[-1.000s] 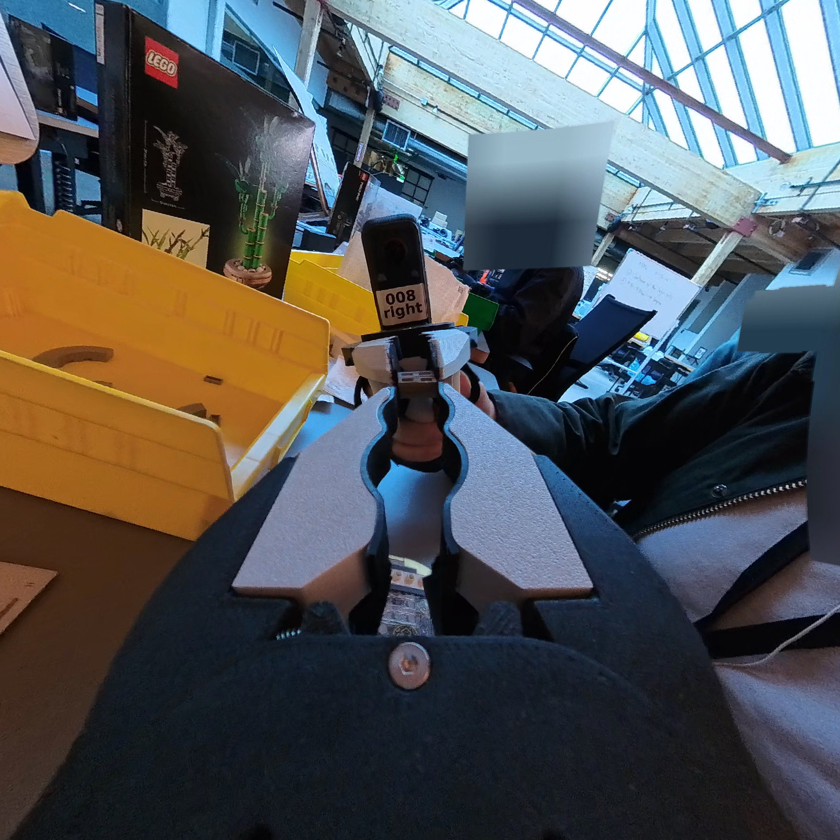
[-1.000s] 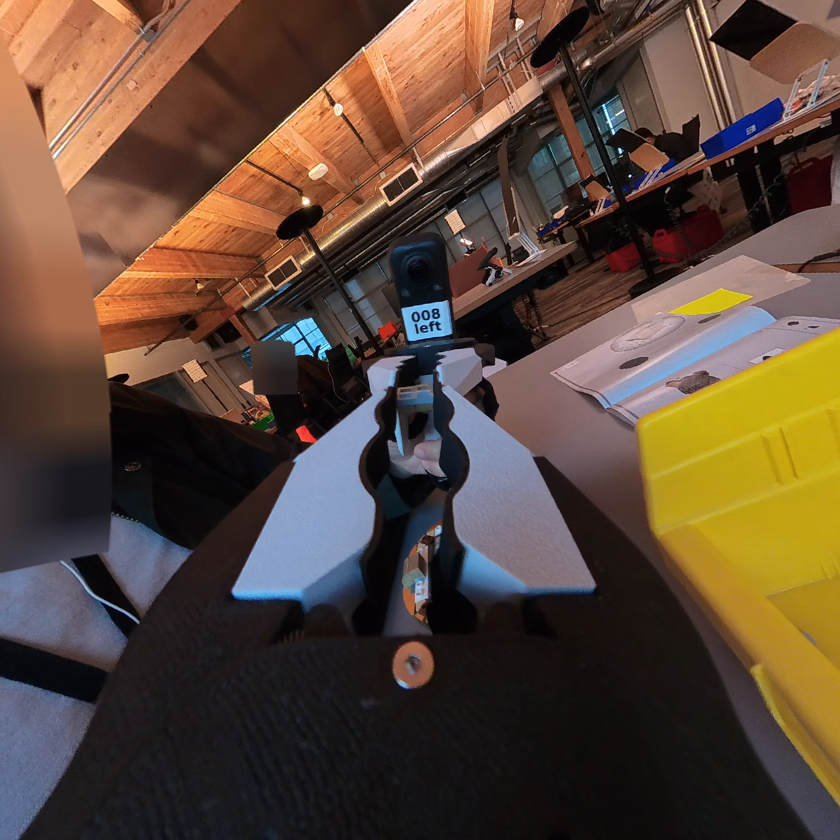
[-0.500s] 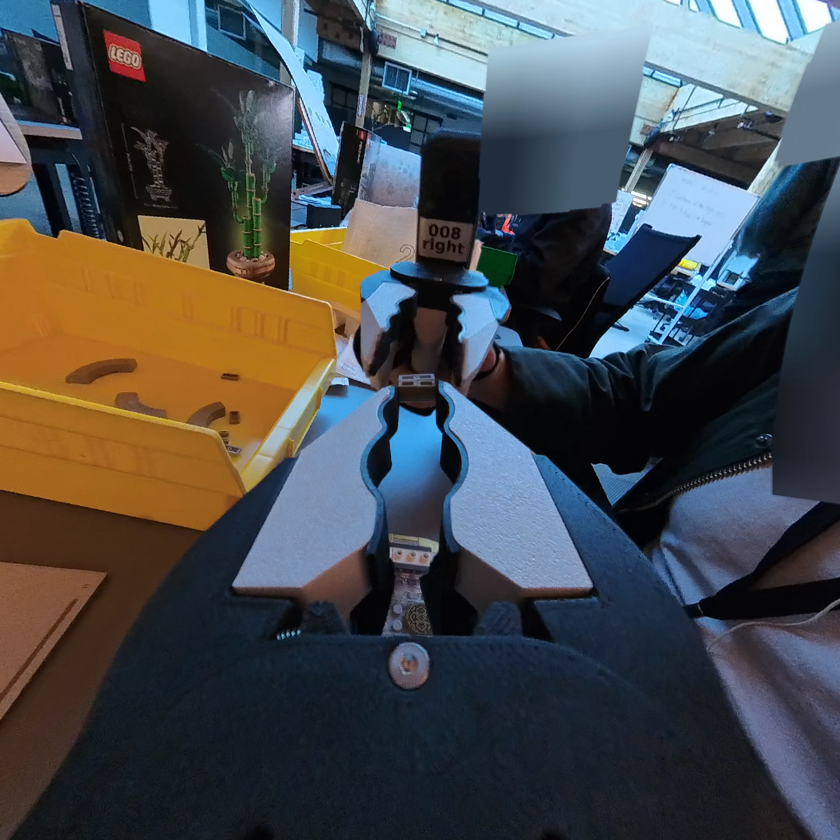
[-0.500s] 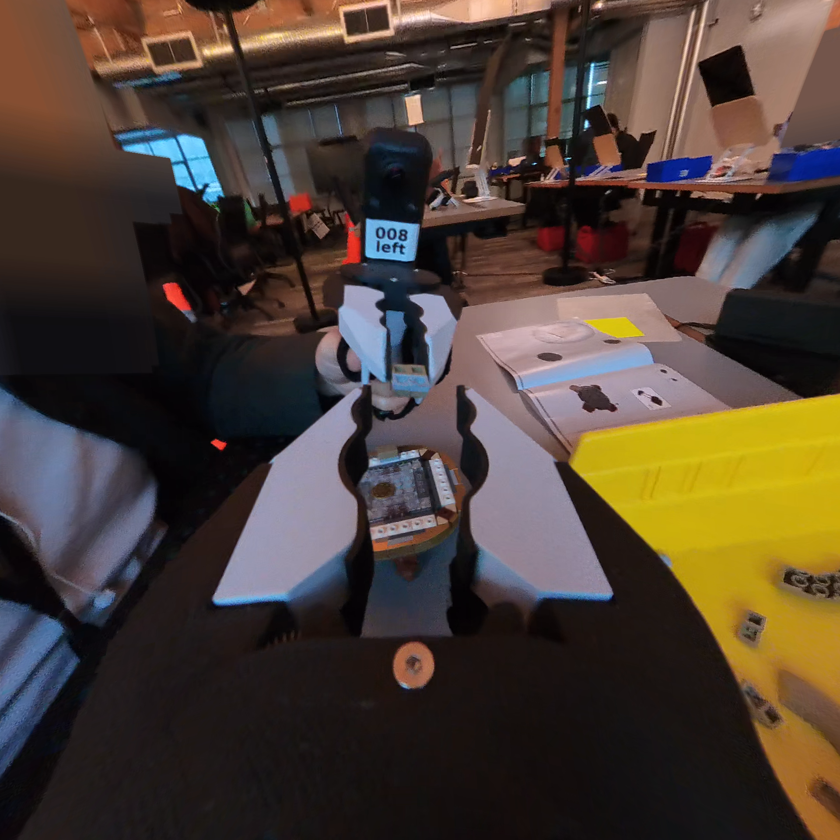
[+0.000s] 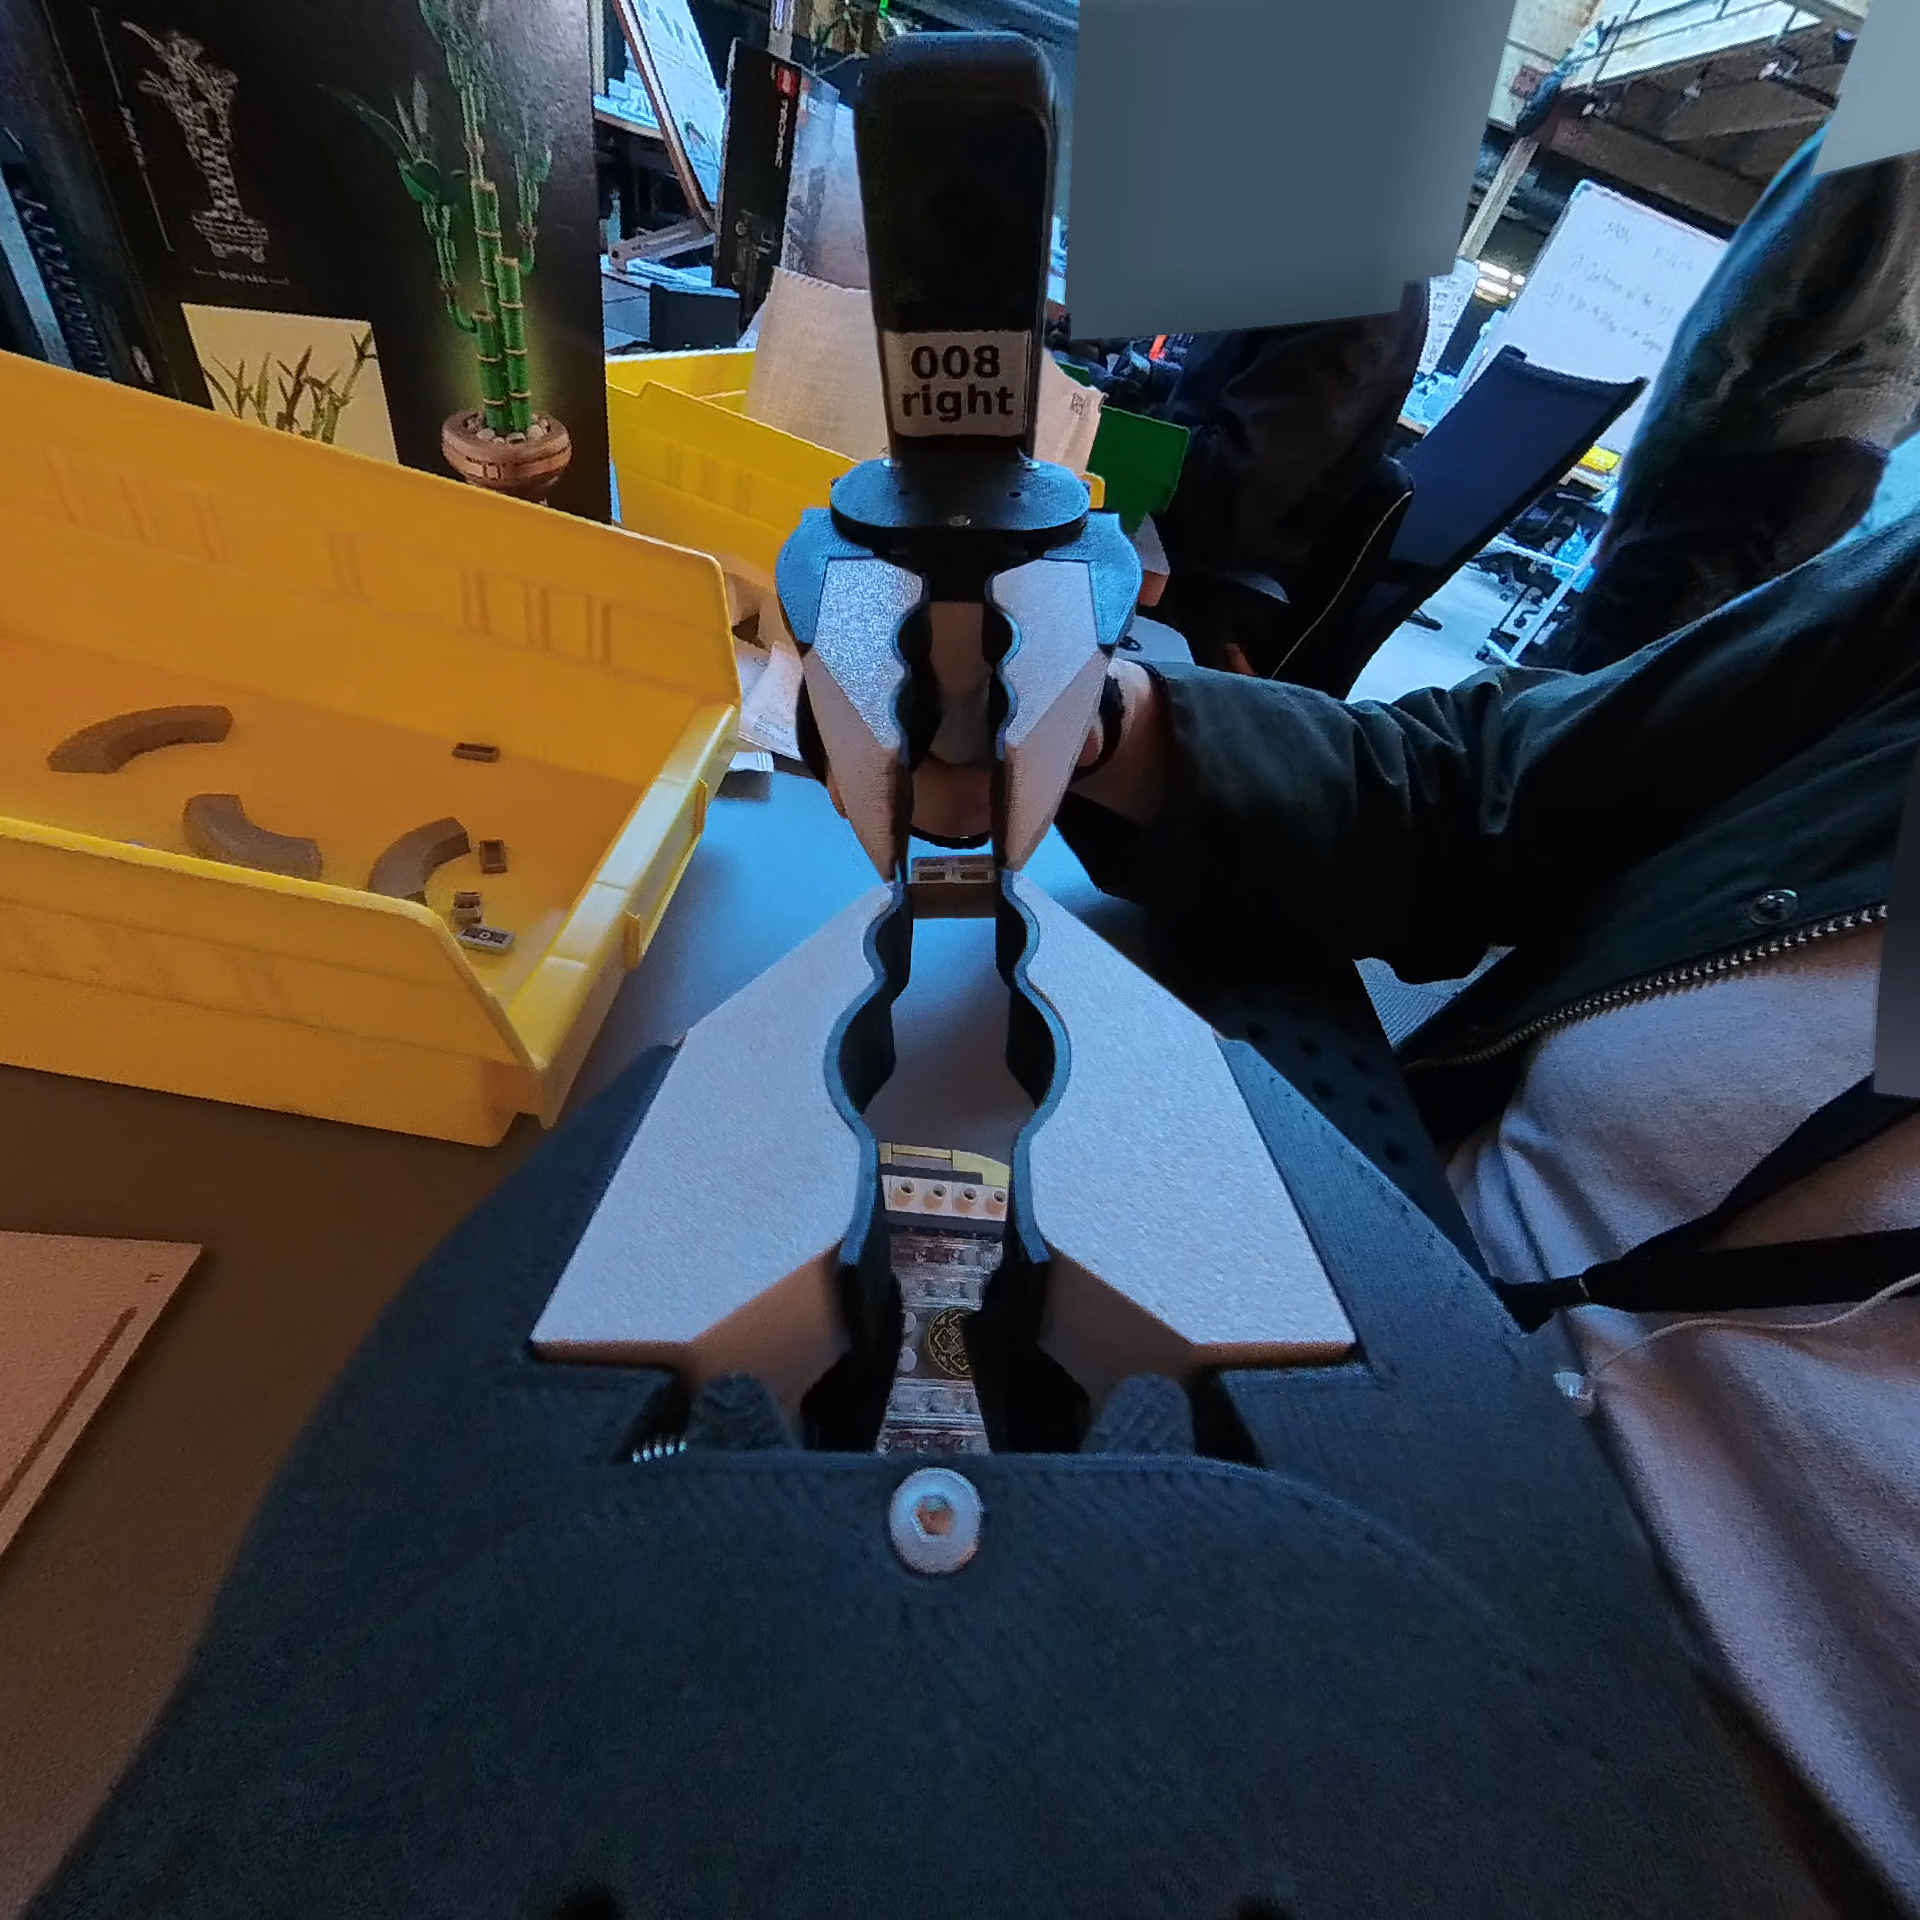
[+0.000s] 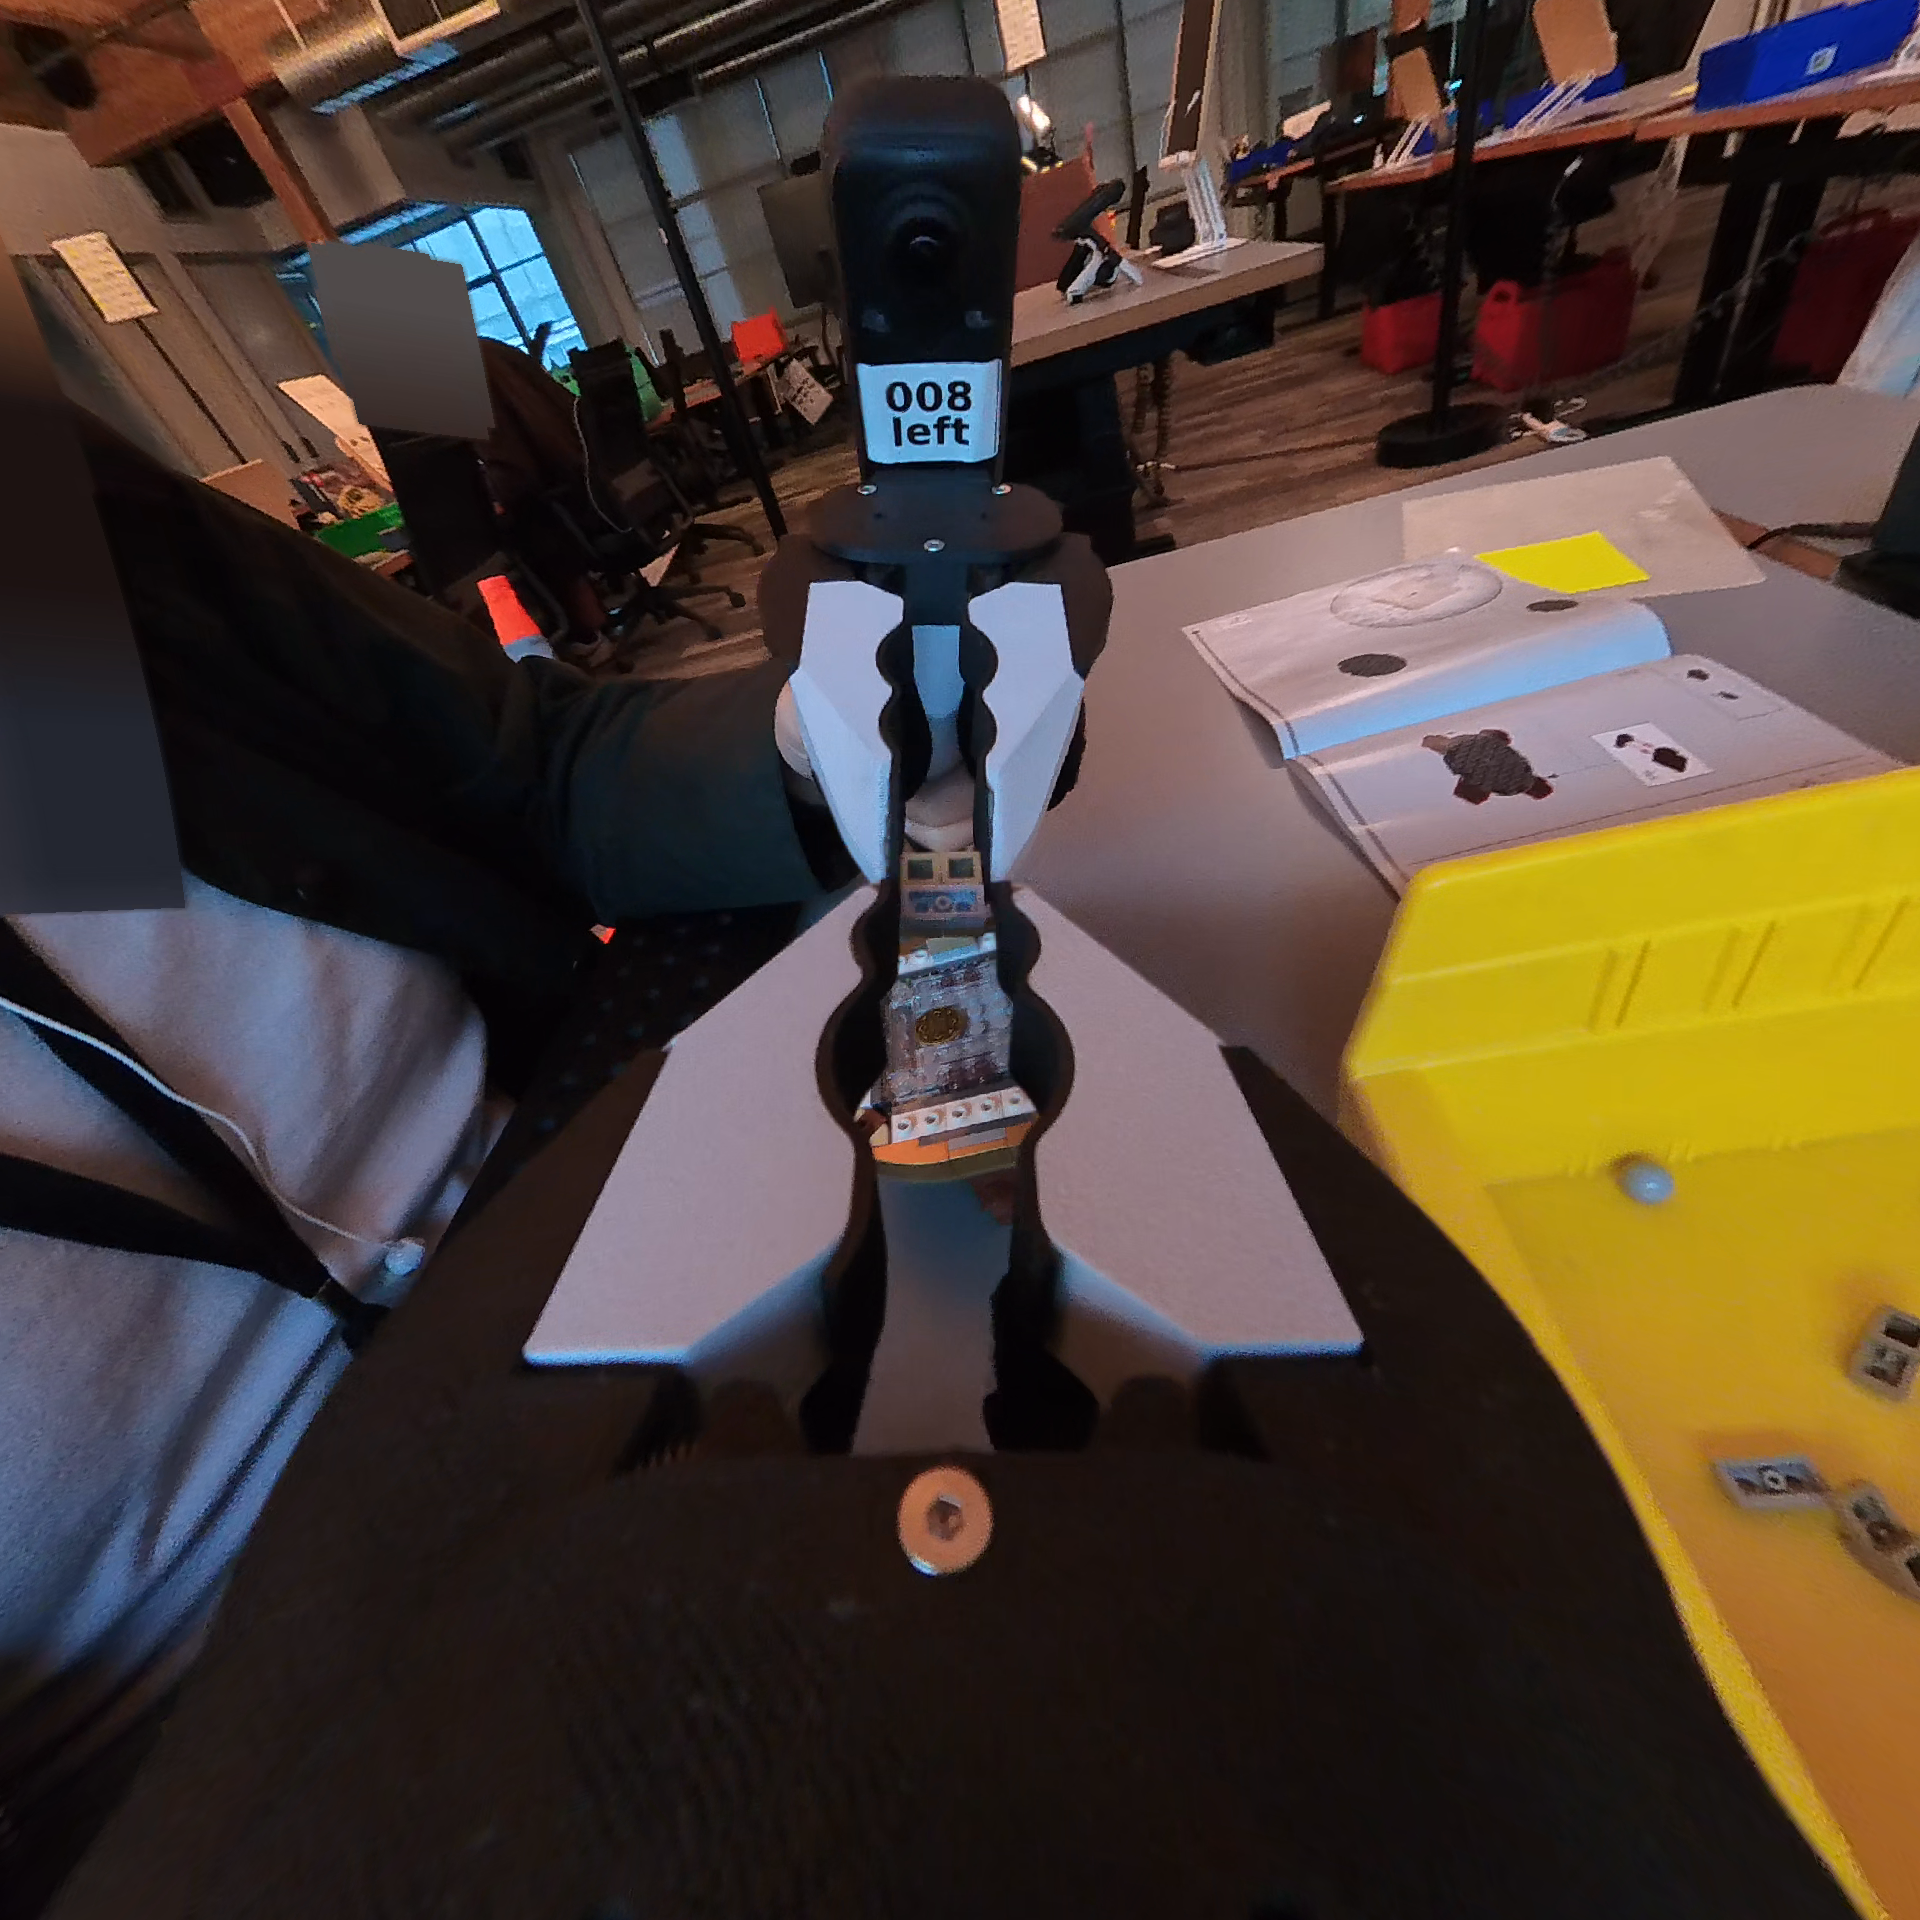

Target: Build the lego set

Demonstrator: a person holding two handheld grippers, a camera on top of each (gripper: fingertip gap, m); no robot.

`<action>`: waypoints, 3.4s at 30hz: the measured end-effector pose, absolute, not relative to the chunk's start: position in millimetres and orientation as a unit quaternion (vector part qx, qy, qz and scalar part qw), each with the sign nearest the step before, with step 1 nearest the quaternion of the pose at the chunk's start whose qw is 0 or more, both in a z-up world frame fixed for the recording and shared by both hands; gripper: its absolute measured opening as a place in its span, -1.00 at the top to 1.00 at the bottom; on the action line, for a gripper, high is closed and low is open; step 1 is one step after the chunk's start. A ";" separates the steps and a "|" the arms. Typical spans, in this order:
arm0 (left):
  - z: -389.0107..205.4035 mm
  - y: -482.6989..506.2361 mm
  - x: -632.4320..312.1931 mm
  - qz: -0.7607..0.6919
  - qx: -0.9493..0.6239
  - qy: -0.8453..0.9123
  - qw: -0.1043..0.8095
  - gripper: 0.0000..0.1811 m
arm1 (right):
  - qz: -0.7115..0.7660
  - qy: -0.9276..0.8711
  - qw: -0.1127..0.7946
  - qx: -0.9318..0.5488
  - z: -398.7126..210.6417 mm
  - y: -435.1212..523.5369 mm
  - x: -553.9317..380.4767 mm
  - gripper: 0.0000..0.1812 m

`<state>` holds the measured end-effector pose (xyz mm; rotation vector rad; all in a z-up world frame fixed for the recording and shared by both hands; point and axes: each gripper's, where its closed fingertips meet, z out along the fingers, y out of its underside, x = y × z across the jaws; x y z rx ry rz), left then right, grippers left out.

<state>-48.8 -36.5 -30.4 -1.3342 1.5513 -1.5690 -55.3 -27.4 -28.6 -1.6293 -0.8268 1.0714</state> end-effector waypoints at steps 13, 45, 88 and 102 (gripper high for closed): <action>-31.3 -36.9 -48.5 -0.589 -0.498 0.576 0.271 0.85 | 0.459 -0.332 0.475 -0.673 -30.6 -28.3 -56.4 0.85; -7.1 -37.5 -50.6 -0.633 -0.496 0.526 0.278 0.85 | 0.551 -0.258 0.525 -0.595 0.7 -27.0 -56.9 0.87; -7.5 -17.7 -46.6 -0.682 -0.517 0.450 0.256 0.79 | 0.588 -0.203 0.500 -0.602 -8.9 -12.9 -57.1 0.86; -5.2 -18.4 -49.3 -0.688 -0.505 0.457 0.252 0.81 | 0.568 -0.202 0.537 -0.590 -3.2 -10.9 -57.3 0.85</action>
